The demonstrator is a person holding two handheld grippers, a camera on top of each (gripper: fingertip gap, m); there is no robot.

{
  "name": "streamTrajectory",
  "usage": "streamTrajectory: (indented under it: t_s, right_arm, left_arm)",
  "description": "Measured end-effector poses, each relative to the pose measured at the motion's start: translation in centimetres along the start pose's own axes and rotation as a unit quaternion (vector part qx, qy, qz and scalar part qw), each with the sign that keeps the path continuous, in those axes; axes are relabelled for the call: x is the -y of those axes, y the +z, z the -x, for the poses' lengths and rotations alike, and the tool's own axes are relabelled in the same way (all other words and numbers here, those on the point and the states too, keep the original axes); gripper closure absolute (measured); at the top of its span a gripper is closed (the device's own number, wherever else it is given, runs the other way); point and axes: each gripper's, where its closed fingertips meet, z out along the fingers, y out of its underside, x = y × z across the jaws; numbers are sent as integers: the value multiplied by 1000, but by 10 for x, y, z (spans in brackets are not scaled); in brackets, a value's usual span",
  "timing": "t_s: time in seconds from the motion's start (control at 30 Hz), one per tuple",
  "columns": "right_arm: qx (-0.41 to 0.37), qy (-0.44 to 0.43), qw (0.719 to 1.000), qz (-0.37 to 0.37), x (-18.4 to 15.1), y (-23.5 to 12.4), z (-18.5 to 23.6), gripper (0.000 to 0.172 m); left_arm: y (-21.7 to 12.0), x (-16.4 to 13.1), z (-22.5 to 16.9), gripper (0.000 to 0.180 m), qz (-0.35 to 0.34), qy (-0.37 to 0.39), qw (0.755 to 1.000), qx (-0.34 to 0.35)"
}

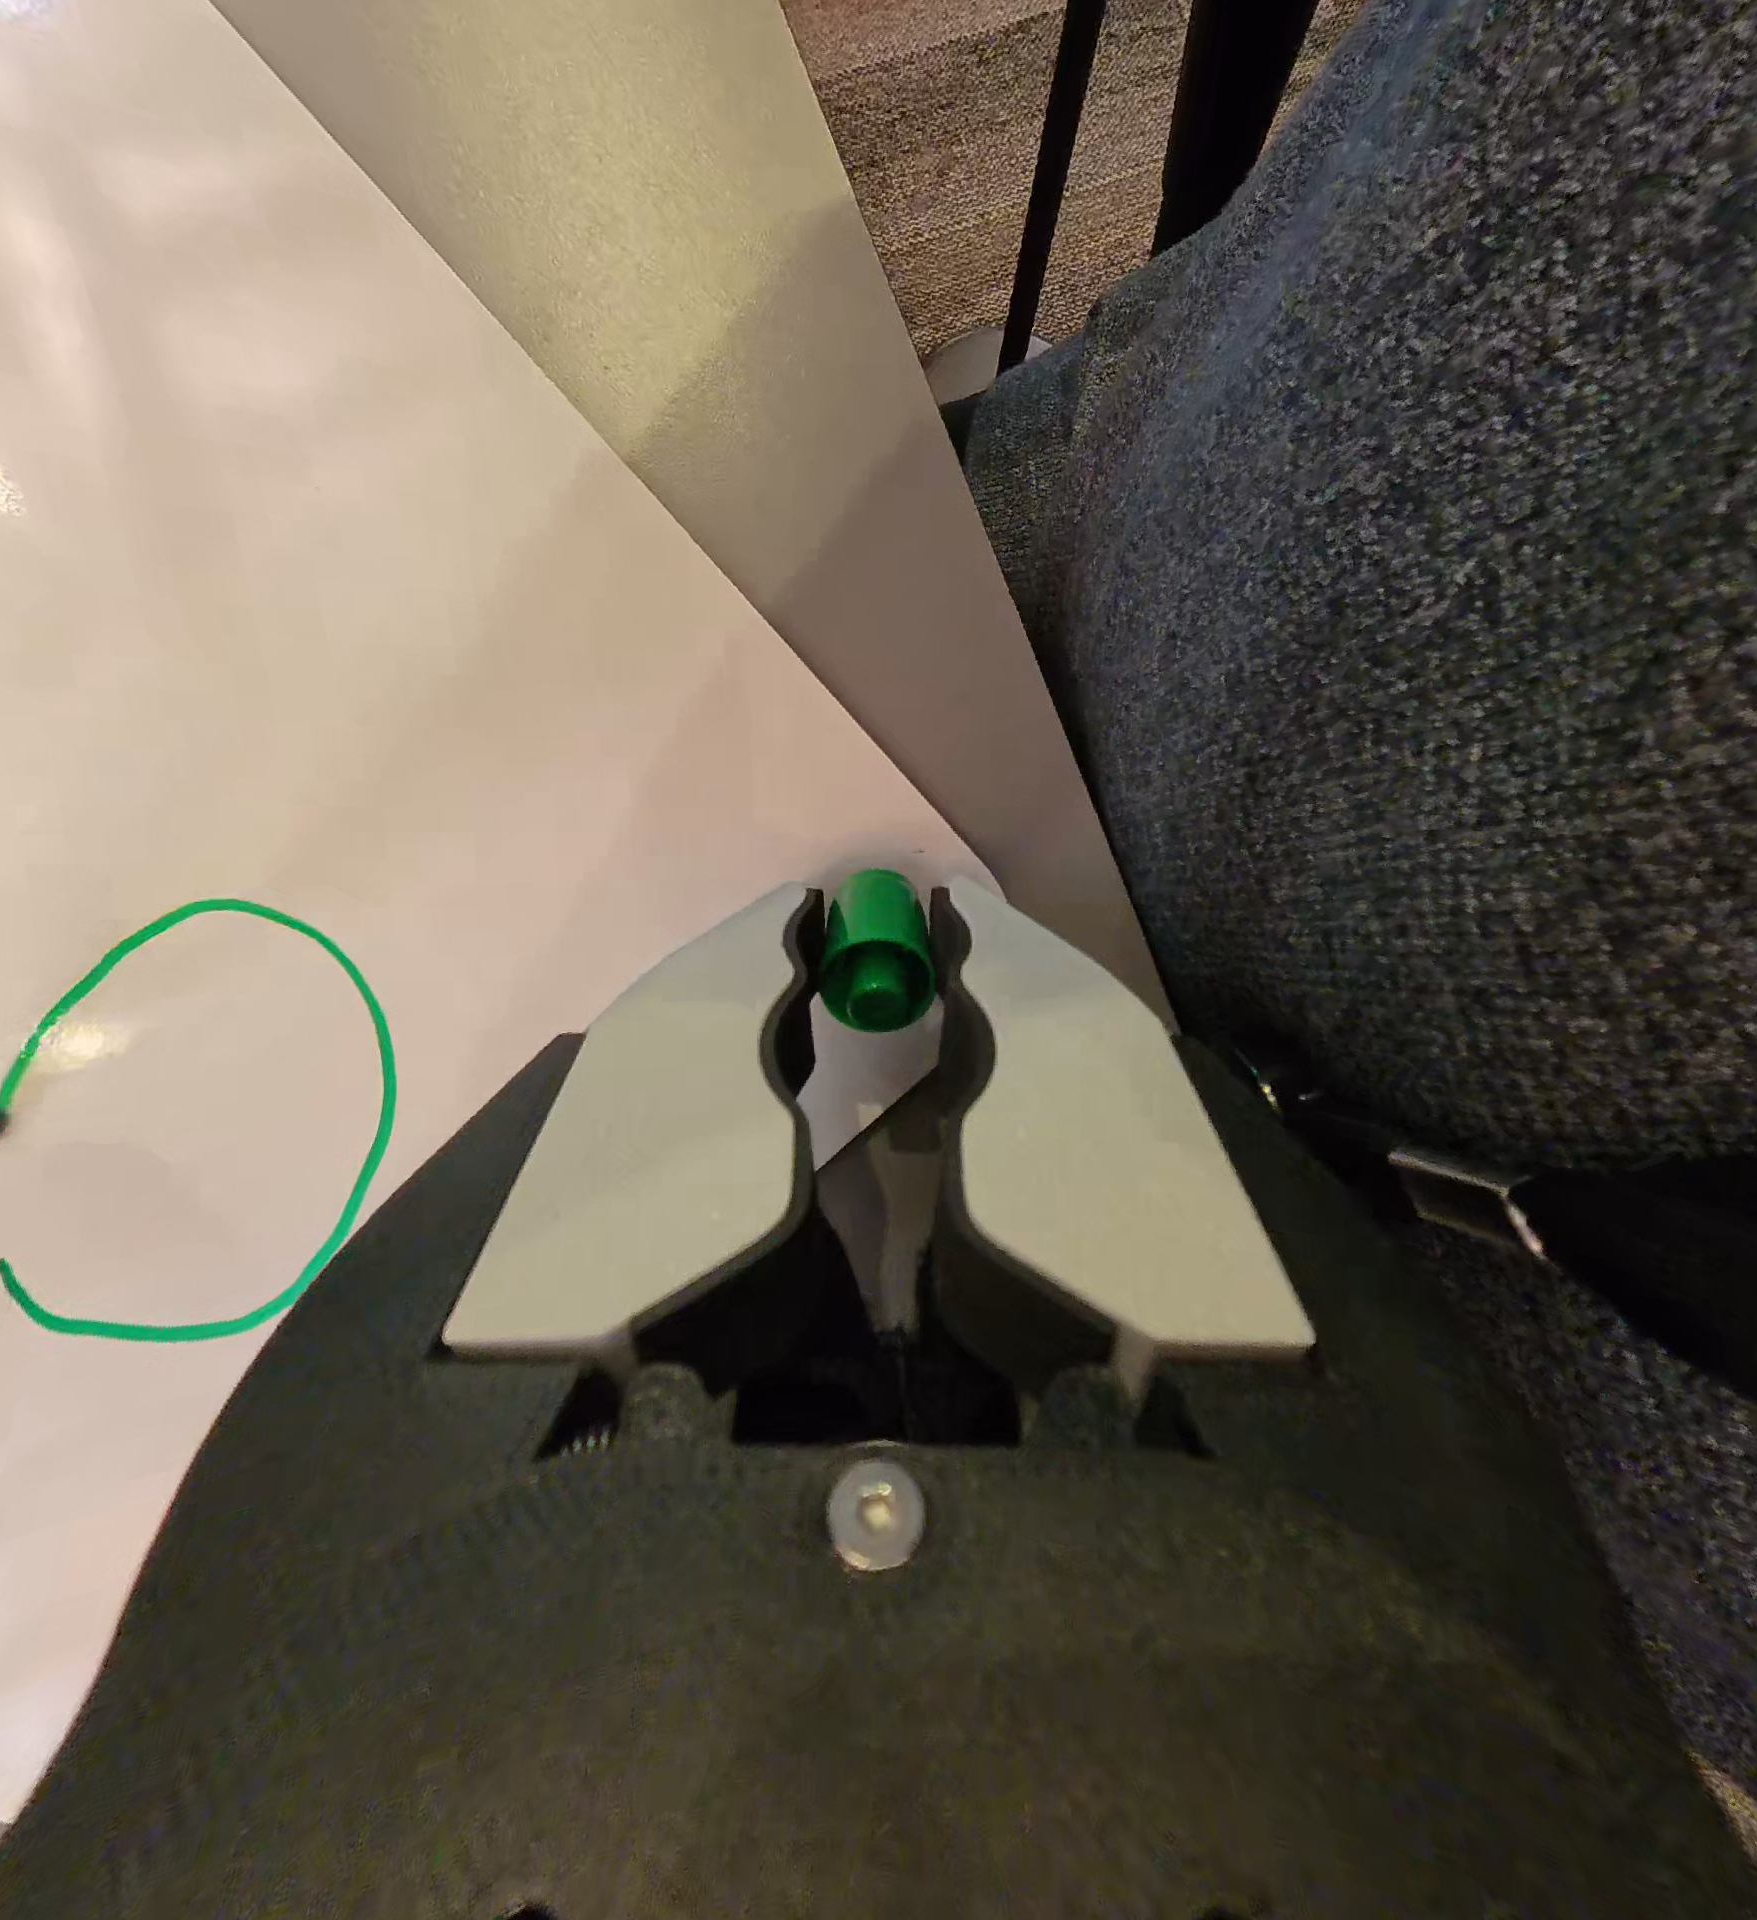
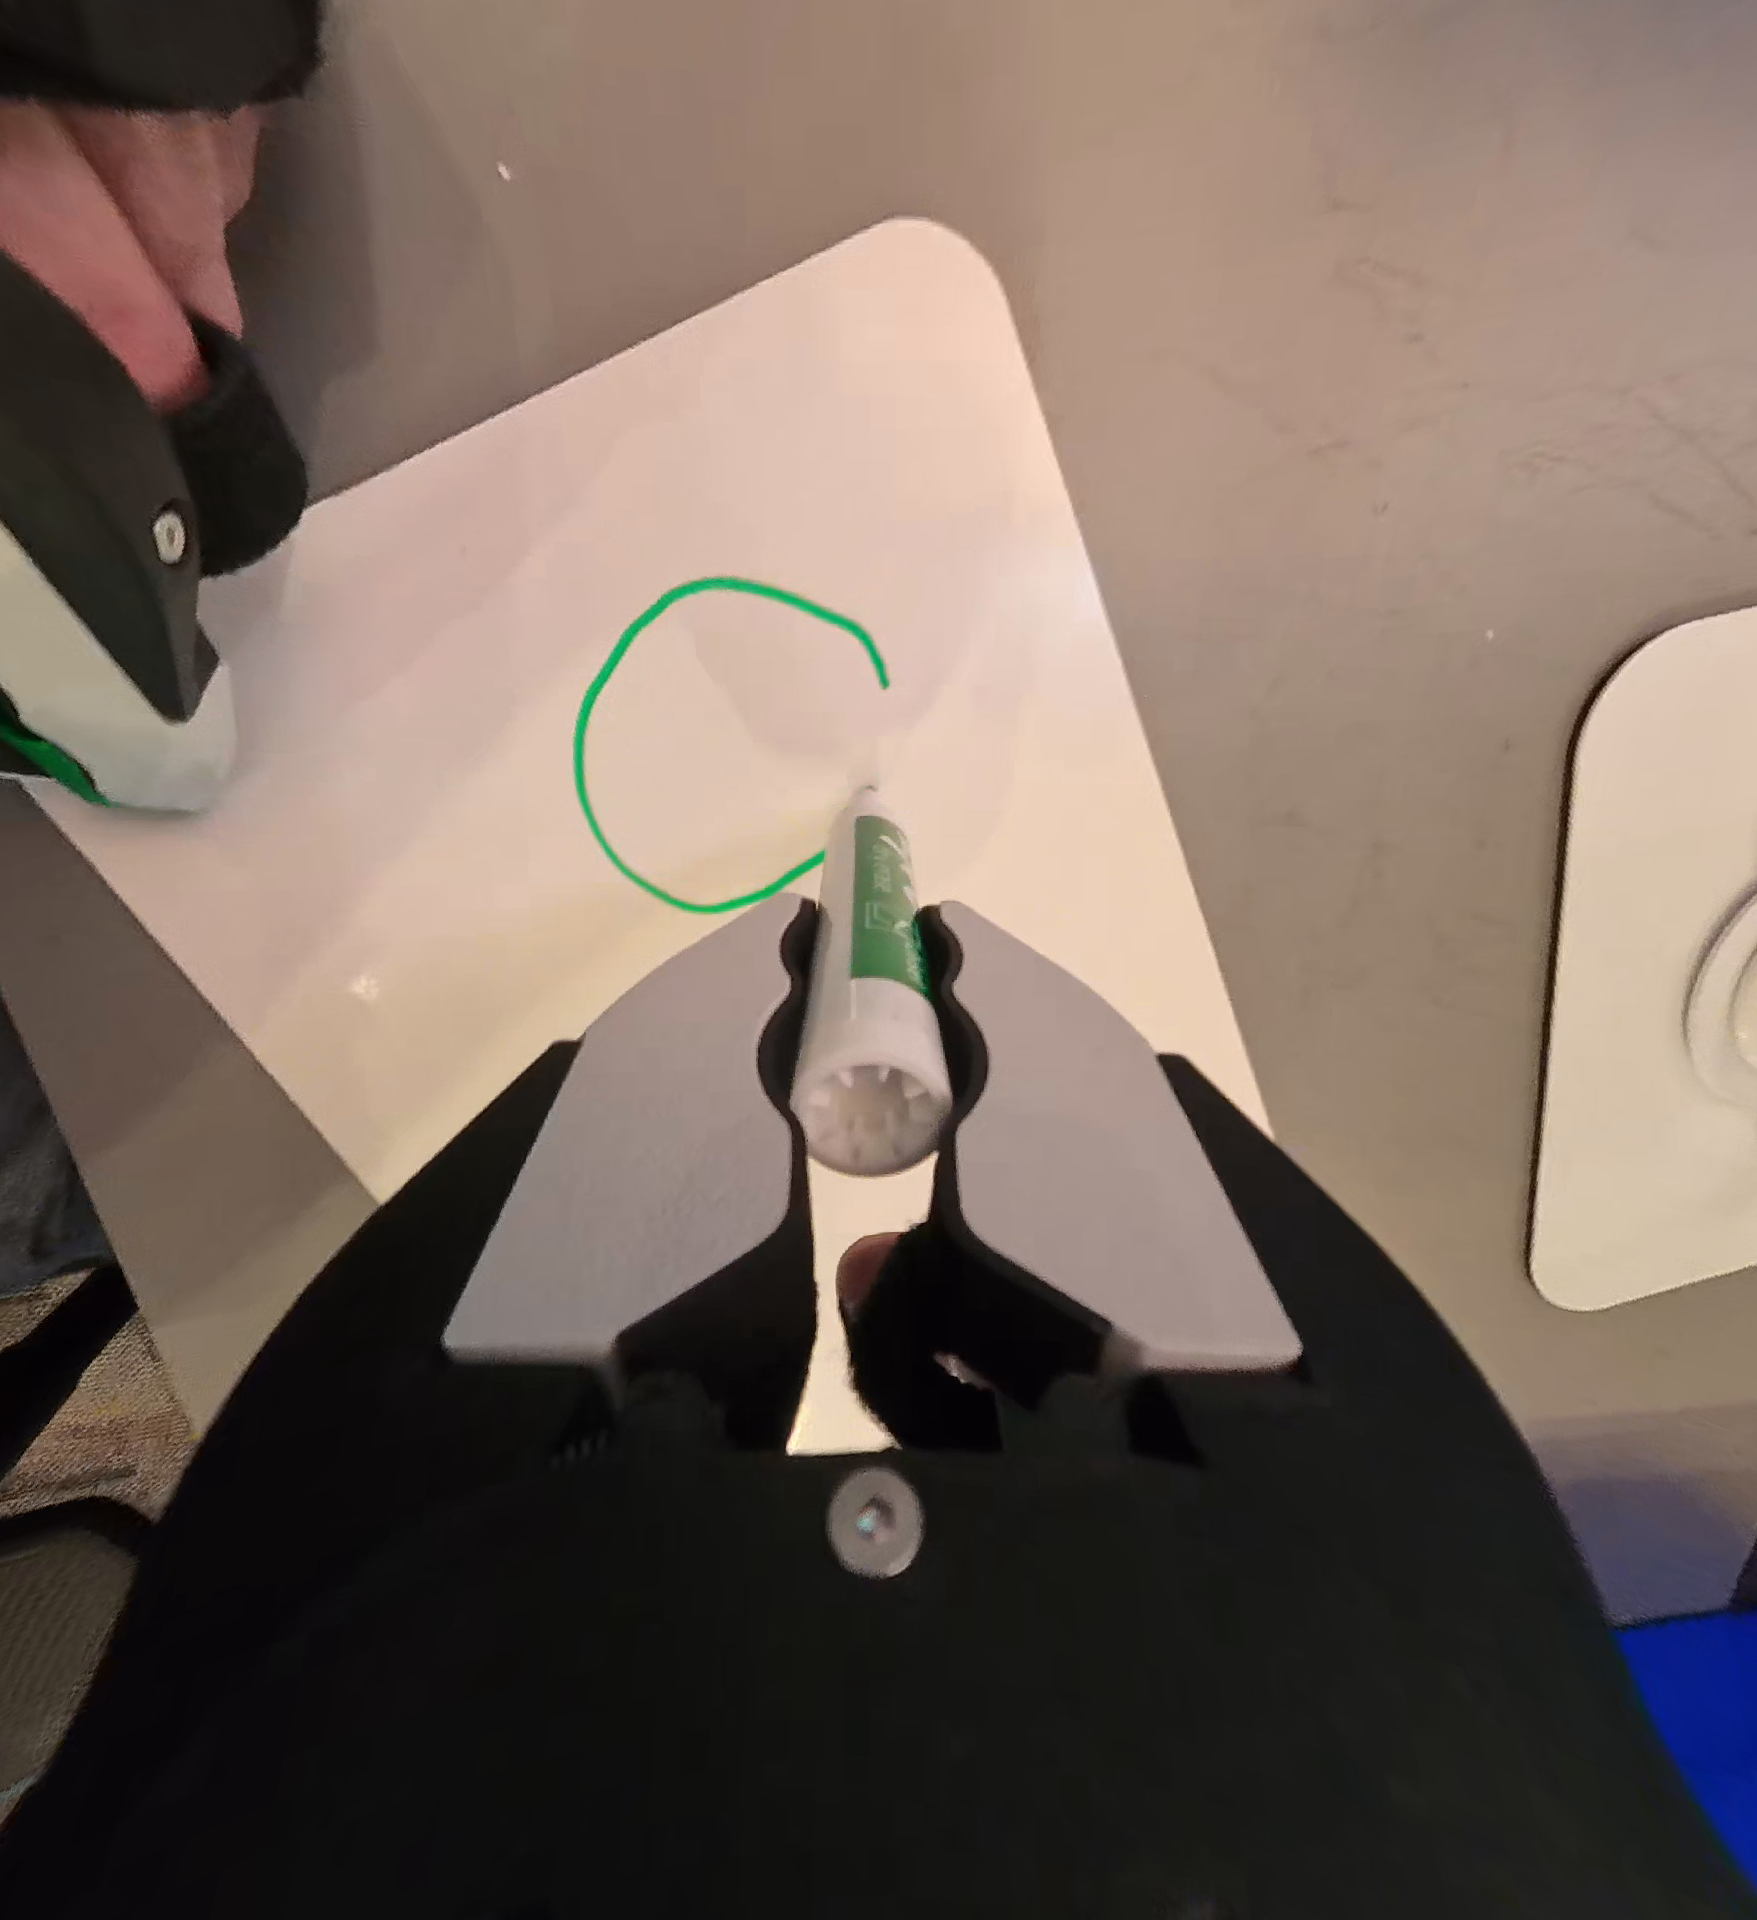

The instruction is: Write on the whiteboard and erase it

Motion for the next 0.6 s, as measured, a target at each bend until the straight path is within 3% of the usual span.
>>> streamTrajectory:
  t_s: [0.4, 0.6]
  right_arm:
    - [4, -10, 999, -32, 26, 0, -6, 151]
    - [-19, 10, 1000, -17, 0, -17, -16, 151]
  left_arm:
    - [0, 1, -1, 160, -1, 1, 1000, 0]
    - [0, 1, -1, 160, -1, 2, 1000, 0]
